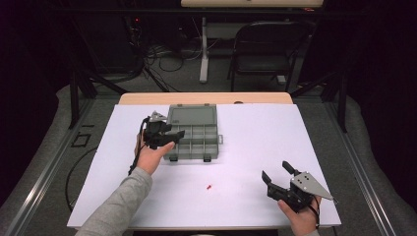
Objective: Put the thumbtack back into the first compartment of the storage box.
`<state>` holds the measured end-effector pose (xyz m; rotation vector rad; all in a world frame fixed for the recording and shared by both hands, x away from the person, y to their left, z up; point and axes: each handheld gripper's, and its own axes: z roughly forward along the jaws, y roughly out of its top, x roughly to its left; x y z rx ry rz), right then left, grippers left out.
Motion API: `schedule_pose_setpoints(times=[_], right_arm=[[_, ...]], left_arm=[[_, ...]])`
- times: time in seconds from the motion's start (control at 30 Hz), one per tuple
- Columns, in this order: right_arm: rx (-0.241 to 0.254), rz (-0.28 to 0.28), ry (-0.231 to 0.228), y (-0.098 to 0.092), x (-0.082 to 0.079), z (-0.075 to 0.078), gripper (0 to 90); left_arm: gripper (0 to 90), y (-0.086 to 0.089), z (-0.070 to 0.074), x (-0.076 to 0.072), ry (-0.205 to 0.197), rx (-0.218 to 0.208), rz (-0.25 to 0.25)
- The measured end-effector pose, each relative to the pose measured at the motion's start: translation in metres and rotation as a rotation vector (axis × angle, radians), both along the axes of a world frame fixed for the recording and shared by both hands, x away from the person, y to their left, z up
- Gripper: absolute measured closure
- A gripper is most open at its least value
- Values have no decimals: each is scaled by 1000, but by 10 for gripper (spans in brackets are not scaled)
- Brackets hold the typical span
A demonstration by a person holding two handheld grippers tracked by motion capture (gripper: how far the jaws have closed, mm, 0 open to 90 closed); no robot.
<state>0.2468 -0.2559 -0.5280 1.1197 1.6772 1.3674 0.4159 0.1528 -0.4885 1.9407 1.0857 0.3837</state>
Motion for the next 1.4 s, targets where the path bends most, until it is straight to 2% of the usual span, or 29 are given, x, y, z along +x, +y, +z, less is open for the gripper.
schedule_pose_setpoints(times=[0.27, 0.57, 0.83, 1.1, 1.27, 1.4], right_arm=[[-4, 2, -2, 0, 0, 0, 203], [-6, 7, -12, 3, -2, 1, 202], [-4, 6, -12, 2, -3, 2, 202], [-4, 7, -13, 1, -3, 2, 203], [-2, 8, -12, 1, -2, 2, 203], [-2, 8, -13, 2, -3, 2, 202]], left_arm=[[350, -3, 1, -29, -16, -21, -65], [350, -12, 5, -53, -17, -29, -128], [350, -28, -9, -73, 6, -42, -194], [362, -43, -25, -84, 21, -37, -251], [405, -51, -35, -89, 26, -24, -265], [478, -57, -42, -93, 53, -19, -286]])
